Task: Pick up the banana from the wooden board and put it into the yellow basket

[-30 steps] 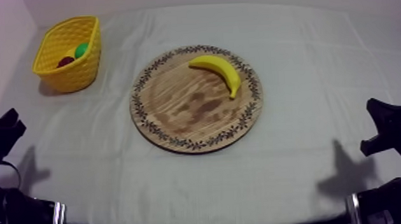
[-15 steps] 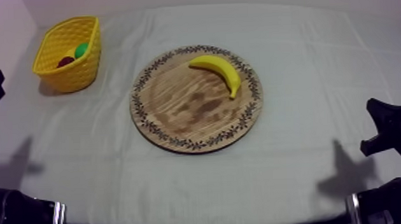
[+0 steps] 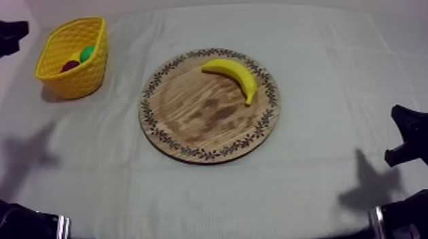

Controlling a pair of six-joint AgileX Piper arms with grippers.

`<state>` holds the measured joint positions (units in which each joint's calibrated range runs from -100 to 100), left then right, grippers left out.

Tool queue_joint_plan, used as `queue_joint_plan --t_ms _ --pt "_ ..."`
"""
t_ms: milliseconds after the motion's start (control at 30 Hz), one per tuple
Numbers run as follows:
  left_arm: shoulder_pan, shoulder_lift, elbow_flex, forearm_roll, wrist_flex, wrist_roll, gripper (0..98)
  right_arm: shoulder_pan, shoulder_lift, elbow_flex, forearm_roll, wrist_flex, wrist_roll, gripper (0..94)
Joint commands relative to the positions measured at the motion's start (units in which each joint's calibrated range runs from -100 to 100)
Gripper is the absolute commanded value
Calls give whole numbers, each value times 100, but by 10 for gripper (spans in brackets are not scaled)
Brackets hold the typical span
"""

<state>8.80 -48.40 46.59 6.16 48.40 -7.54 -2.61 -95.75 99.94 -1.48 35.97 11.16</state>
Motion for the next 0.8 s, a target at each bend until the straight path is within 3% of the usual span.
queue_joint_plan --t_ms 0,333,767 --pt "316 614 -353 -11 24 -21 0 0 0 -5 -1 0 0 3" --pt "1102 1881 -1295 -126 74 -90 0 0 0 -5 -1 0 0 3" --pt "1579 2964 -2181 -146 124 -117 0 0 0 -5 -1 0 0 3"
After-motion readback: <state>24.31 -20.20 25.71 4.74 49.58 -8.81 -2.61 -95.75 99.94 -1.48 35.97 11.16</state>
